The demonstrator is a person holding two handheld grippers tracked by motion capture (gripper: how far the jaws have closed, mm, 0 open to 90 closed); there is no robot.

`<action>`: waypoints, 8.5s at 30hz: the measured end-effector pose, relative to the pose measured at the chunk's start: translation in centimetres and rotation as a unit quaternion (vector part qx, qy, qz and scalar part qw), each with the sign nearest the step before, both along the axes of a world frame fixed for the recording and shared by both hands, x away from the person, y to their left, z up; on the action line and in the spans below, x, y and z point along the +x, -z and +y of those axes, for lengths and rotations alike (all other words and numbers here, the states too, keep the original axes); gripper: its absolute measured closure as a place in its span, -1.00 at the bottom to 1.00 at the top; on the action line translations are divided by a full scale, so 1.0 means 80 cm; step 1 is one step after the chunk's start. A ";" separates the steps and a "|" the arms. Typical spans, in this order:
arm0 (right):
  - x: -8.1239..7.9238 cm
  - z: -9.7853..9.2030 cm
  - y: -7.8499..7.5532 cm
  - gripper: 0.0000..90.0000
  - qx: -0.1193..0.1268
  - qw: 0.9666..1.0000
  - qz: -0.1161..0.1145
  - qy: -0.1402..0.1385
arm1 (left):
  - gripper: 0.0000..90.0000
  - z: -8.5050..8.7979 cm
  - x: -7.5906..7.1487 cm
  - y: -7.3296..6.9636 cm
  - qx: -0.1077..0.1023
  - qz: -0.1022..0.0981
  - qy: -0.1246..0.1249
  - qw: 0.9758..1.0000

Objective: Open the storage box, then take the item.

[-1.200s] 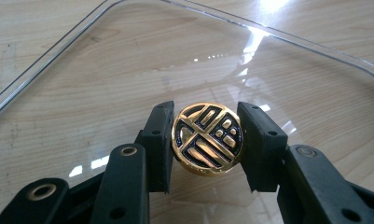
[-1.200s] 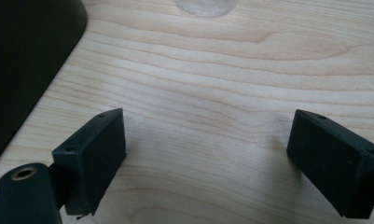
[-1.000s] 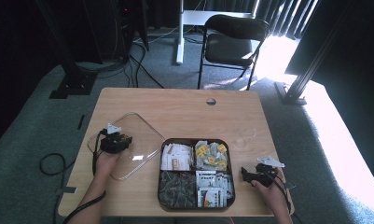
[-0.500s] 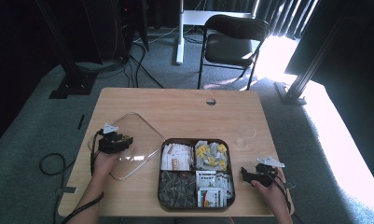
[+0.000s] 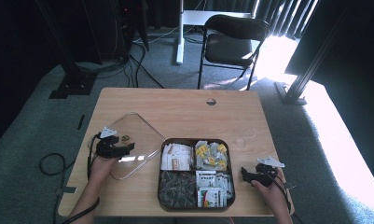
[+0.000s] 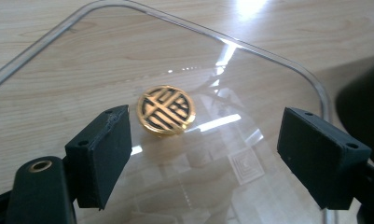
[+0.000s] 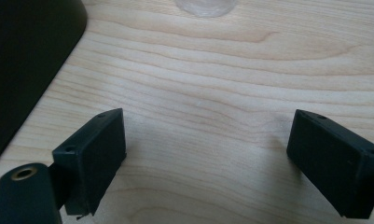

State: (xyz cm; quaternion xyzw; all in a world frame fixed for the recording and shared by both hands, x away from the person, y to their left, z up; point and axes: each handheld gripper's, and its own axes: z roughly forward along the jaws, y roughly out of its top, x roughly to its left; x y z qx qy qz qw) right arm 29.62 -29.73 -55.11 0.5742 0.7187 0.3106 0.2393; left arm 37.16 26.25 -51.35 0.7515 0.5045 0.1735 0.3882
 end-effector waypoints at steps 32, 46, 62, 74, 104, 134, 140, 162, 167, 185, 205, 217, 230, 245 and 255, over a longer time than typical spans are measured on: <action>0.000 0.000 0.000 -0.76 0.000 1.000 0.000 0.000 | -0.98 -0.037 -0.052 0.016 0.029 -0.013 0.142 0.989; 0.000 0.000 0.000 -0.76 0.000 1.000 0.000 0.000 | -0.98 -0.052 -0.084 0.020 0.047 -0.031 0.192 0.980; 0.000 0.000 0.000 -0.76 0.000 1.000 0.000 0.000 | -0.98 -0.070 -0.110 0.029 0.038 -0.033 0.233 0.971; 0.001 -0.001 0.000 -0.76 0.000 1.000 0.000 -0.011 | -0.98 -0.088 -0.126 0.037 0.057 -0.027 0.274 0.960; -0.001 0.001 0.000 -0.76 0.000 0.999 -0.001 -0.054 | -0.97 -0.100 -0.128 0.042 0.096 -0.004 0.287 0.953; -0.014 0.009 -0.050 -0.72 0.044 0.994 -0.044 -0.088 | -0.97 -0.100 -0.129 0.042 0.095 -0.003 0.276 0.956; -0.010 0.015 -0.066 -0.69 0.058 0.991 -0.061 -0.101 | -0.97 -0.100 -0.129 0.042 0.095 -0.003 0.276 0.956; 0.023 0.081 -0.090 -0.25 0.033 0.974 -0.095 -0.203 | -0.97 -0.100 -0.129 0.042 0.095 -0.003 0.277 0.956; 0.035 0.094 -0.088 -0.16 0.028 0.972 -0.095 -0.212 | -0.97 -0.100 -0.129 0.042 0.095 -0.003 0.277 0.956; 0.062 0.121 -0.069 0.01 0.034 0.973 -0.041 -0.225 | -0.97 -0.100 -0.129 0.042 0.095 -0.003 0.277 0.956; 0.068 0.133 -0.056 0.69 -0.005 0.973 -0.019 -0.231 | -0.97 -0.100 -0.129 0.042 0.096 -0.003 0.277 0.956; 0.061 0.128 -0.069 0.81 0.014 0.974 -0.024 -0.226 | -0.97 -0.100 -0.129 0.042 0.096 -0.003 0.278 0.956; 0.049 0.119 -0.099 0.82 0.042 0.969 -0.057 -0.237 | -0.97 -0.100 -0.129 0.042 0.096 -0.003 0.278 0.956; 0.039 0.107 -0.139 0.82 0.050 0.964 -0.105 -0.239 | -0.97 -0.100 -0.129 0.042 0.096 -0.004 0.278 0.956; 0.042 0.088 -0.149 0.82 0.068 0.965 -0.132 -0.217 | -0.97 -0.100 -0.129 0.042 0.096 -0.004 0.278 0.956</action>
